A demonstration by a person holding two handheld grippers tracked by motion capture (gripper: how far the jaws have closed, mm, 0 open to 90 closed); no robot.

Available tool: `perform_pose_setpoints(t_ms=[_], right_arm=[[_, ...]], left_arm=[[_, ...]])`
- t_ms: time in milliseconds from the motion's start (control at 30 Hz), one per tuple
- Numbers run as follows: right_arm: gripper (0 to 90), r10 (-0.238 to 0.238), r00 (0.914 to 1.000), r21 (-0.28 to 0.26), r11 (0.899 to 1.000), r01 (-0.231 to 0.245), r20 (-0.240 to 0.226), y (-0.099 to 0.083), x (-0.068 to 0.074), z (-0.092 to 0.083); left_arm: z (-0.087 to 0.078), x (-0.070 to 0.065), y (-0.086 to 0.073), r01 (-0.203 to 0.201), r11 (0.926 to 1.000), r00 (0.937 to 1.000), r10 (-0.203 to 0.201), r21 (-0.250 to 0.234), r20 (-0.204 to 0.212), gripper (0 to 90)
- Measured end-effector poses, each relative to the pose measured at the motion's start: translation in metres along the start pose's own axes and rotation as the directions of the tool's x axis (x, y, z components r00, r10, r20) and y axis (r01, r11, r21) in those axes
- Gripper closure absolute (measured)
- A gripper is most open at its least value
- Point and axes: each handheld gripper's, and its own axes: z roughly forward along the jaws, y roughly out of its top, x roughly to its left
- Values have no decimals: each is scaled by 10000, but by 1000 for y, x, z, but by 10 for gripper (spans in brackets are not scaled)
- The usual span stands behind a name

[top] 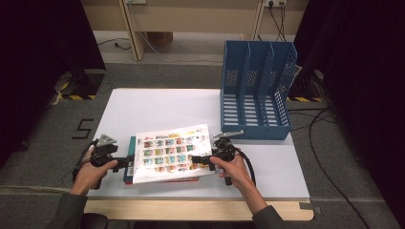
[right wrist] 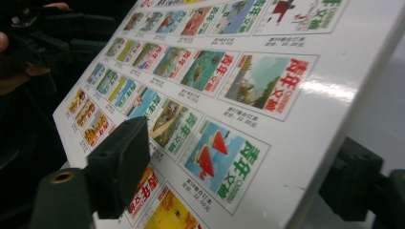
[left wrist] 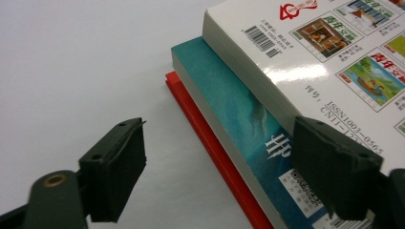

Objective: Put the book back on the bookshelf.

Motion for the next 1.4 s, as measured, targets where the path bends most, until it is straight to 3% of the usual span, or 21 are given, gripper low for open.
perform_pose_setpoints(t_ms=[100, 267, 333, 433, 467, 600, 733, 833, 867, 900, 933, 1000, 1100, 1133, 1167, 1200, 1233, 1267, 1300, 1333, 1400], right_arm=[[342, -287, 9994, -336, 9990, 293, 187, 6, 6, -7], [411, -520, 9975, -961, 9943, 471, -487, 24, 15, -20], [427, -566, 9942, -794, 9956, 493, -915, 33, 19, -24], [428, -1045, 9913, 48, 9944, 1052, -795, 46, 30, -29], [444, -1161, 9904, 426, 9919, 1195, -755, 53, 37, -31], [473, -1523, 9866, 910, 9834, 1572, -584, 62, 47, -32], [575, -2294, 9729, 1366, 9633, 2311, -278, 71, 58, -34], [654, -2650, 9642, 1136, 9576, 2647, -128, 82, 61, -42], [668, -2979, 9545, 1191, 9483, 2943, 129, 91, 67, -50], [668, -2979, 9545, 1191, 9483, 2943, 129, 91, 67, -50], [675, -3270, 9447, 1353, 9374, 3209, 245, 96, 70, -53], [685, -3438, 9377, 1457, 9314, 3336, 509, 105, 74, -60], [697, -3501, 9336, 1831, 9253, 3320, 763, 115, 76, -65], [698, -3465, 9342, 1847, 9268, 3271, 845, 116, 76, -66], [699, -3535, 9313, 1904, 9237, 3326, 878, 117, 76, -66], [706, -3488, 9329, 1844, 9263, 3287, 891, 118, 76, -69], [706, -3488, 9329, 1844, 9263, 3287, 891, 118, 76, -69], [711, -3545, 9313, 1873, 9236, 3346, 842, 119, 76, -71], [715, -3454, 9344, 1787, 9282, 3264, 874, 120, 76, -73], [719, -3607, 9273, 1848, 9225, 3389, 1001, 123, 75, -79], [722, -3570, 9270, 1745, 9259, 3350, 1151, 125, 75, -82]], left_arm=[[-1, 0, 0, 160, 9999, 9996, -160, 10, 222, 305], [-2, -3, 0, 88, 10000, 9990, -87, -9, 435, 426], [-1, -6, 0, -14, 9999, 9990, 19, -102, 457, 451], [0, -11, 1, -69, 9997, 9983, 82, -223, 580, 522], [1, -15, 1, -239, 9994, 9988, 250, -251, 425, 515], [2, -18, 2, -381, 9989, 9990, 387, -284, 229, 492], [3, -21, 1, -394, 9985, 9990, 402, -386, 202, 464], [6, -24, 0, -375, 9983, 9985, 392, -449, 370, 347], [7, -26, 0, -359, 9981, 9979, 384, -502, 515, 211], [9, -27, -1, -315, 9981, 9968, 354, -538, 720, 211], [10, -28, -1, -369, 9979, 9946, 419, -535, 953, 133], [12, -30, 0, -296, 9977, 9945, 354, -603, 985, 45], [10, -27, 0, -142, 9943, 9934, 261, -1061, 1114, 100], [9, -23, 1, 60, 9929, 9935, 75, -1188, 1134, 209], [8, -20, 1, 173, 9916, 9942, -34, -1283, 1079, 206], [8, -15, 0, 330, 9899, 9948, -193, -1379, 997, 99], [7, -10, 0, 515, 9873, 9944, -368, -1502, 990, 99], [6, -5, -1, 731, 9848, 9936, -583, -1576, 966, 179], [7, -1, -2, 884, 9833, 9932, -748, -1591, 894, 179], [8, 8, -6, 1206, 9784, 9915, -1105, -1681, 682, 133], [10, 13, -8, 1391, 9764, 9895, -1303, -1653, 630, 168]])
